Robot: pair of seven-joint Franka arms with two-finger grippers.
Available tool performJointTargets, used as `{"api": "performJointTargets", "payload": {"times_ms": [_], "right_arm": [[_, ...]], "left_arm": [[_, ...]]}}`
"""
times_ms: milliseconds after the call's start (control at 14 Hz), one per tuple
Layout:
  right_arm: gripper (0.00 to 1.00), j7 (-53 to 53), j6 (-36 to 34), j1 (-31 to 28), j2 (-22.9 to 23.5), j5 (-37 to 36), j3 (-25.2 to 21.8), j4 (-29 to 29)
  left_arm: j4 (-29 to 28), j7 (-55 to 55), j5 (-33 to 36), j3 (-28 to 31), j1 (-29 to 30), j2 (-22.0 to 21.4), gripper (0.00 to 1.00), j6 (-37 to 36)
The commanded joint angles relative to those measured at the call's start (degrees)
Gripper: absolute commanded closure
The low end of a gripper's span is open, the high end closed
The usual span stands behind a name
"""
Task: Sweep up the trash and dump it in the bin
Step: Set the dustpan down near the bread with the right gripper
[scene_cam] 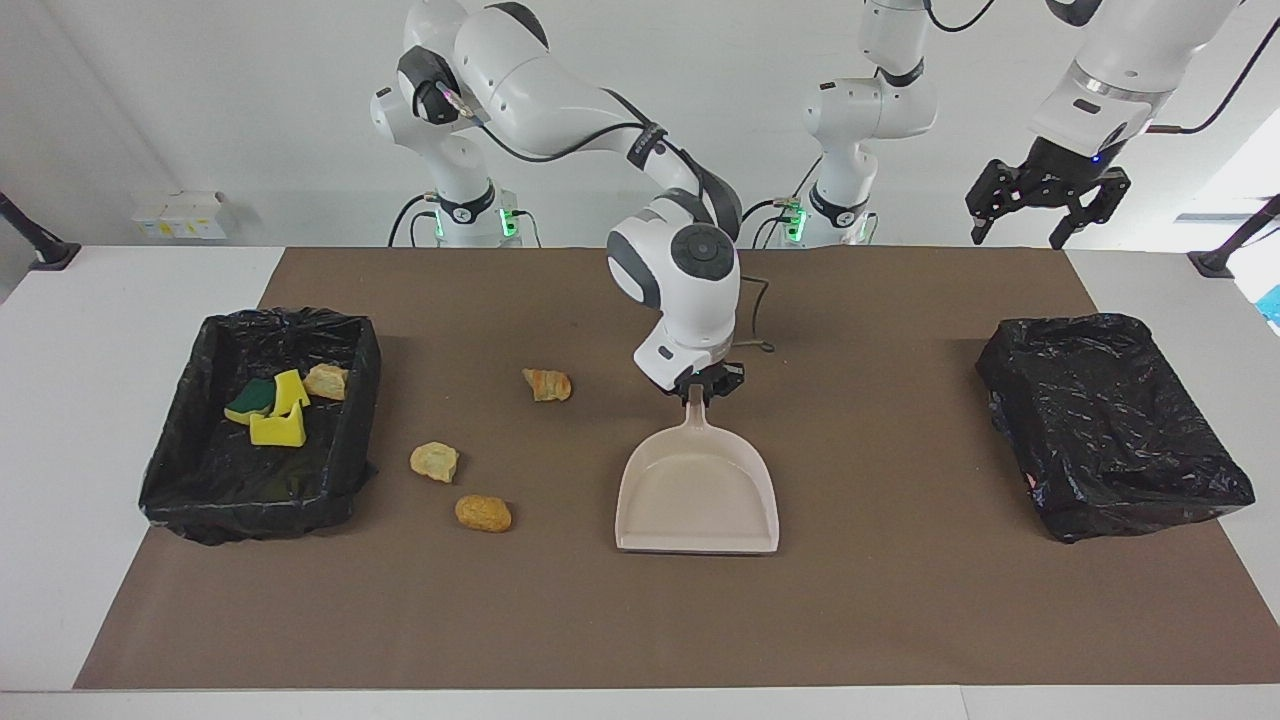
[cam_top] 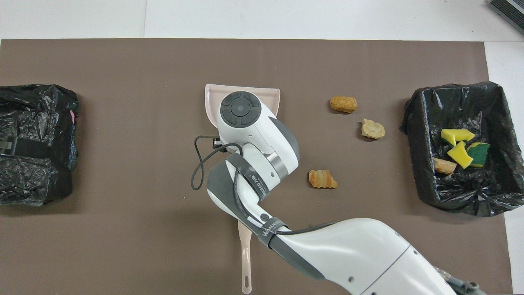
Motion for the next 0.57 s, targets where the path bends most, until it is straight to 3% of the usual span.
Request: {"api": "performJointTargets", "payload": {"times_ms": [0, 215, 501], "right_arm": [[0.01, 0.26, -0.14, -0.11, 0.67, -2.23, 0.22, 2.51], [0.0, 0.08, 0.93, -3.35, -1.87, 0.21, 0.84, 1.11], [0.0, 0.16, -0.13, -3.45, -11.26, 1.71, 0.93, -10.21]], "left_arm": [[1.31, -0.67, 0.94, 0.2, -0.07, 0.54, 0.0, -0.55], [1.31, -0.59, 0.94, 0.37, -0.07, 0.46, 0.0, -1.07], [1.14, -0.59, 1.03, 0.55, 0.02, 0.28, 0.0, -2.04]]}}
